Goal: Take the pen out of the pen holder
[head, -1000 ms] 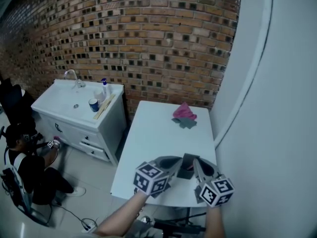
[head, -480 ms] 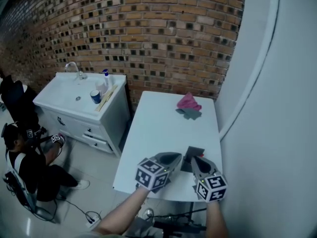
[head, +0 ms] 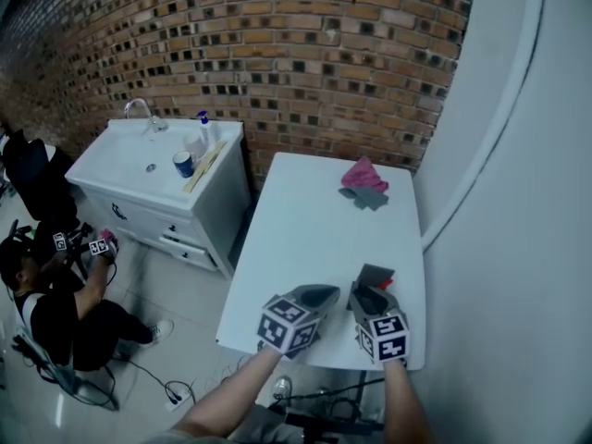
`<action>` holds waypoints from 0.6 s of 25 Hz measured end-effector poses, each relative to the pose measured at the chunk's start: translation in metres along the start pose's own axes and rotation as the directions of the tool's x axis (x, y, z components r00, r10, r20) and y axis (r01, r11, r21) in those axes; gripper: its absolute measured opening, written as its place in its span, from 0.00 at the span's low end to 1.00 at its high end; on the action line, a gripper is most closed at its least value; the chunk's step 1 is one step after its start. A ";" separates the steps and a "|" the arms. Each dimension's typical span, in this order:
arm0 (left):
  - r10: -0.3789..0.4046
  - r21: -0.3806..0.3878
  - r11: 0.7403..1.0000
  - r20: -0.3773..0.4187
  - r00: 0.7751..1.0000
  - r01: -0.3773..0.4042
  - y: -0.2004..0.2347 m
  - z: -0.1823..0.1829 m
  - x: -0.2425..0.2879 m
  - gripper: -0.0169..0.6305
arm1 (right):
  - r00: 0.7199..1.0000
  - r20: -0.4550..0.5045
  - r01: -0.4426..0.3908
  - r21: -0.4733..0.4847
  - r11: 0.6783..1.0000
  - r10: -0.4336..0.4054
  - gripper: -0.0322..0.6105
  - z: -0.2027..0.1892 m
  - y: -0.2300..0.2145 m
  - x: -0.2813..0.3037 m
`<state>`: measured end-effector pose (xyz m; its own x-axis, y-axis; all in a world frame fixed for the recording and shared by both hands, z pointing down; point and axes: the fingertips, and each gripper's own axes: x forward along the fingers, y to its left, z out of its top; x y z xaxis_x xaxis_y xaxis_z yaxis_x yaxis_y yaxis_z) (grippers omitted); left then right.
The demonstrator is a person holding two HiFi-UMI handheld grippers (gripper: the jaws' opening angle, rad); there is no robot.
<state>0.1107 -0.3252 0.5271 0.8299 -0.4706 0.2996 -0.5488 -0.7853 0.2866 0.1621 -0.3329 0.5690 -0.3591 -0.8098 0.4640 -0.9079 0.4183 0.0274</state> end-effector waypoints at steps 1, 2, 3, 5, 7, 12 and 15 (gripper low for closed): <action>0.002 -0.004 1.000 -0.004 1.000 -0.002 0.001 -0.002 0.000 0.03 | 1.000 -0.009 -0.001 -0.001 1.000 0.001 0.24 -0.004 0.000 0.005; 0.004 -0.007 1.000 -0.008 1.000 -0.004 0.002 -0.005 -0.001 0.03 | 1.000 -0.019 -0.001 0.002 1.000 0.001 0.24 -0.008 -0.001 0.008; 0.006 -0.010 1.000 -0.011 1.000 -0.006 0.003 -0.007 -0.001 0.03 | 1.000 -0.028 0.002 0.004 1.000 -0.002 0.24 -0.011 -0.001 0.011; 0.010 -0.015 1.000 -0.016 1.000 -0.010 0.005 -0.011 -0.002 0.03 | 0.999 -0.041 0.014 0.003 1.000 -0.014 0.24 -0.013 -0.002 0.013; 0.014 -0.020 1.000 -0.018 1.000 -0.014 0.007 -0.015 -0.004 0.03 | 0.998 -0.050 0.024 0.002 1.000 -0.024 0.24 -0.017 -0.003 0.015; 0.018 -0.036 0.999 -0.026 0.999 -0.019 0.010 -0.022 -0.009 0.03 | 0.998 -0.046 0.035 0.015 0.999 -0.035 0.24 -0.019 -0.003 0.020; 0.021 -0.040 0.999 -0.032 0.999 -0.022 0.011 -0.024 -0.010 0.03 | 0.997 -0.048 0.053 0.004 0.999 -0.053 0.24 -0.017 -0.006 0.021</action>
<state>0.0934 -0.3193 0.5493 0.8147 -0.4739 0.3342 -0.5706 -0.7581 0.3158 0.1640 -0.3456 0.5939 -0.2997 -0.8103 0.5036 -0.9266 0.3730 0.0487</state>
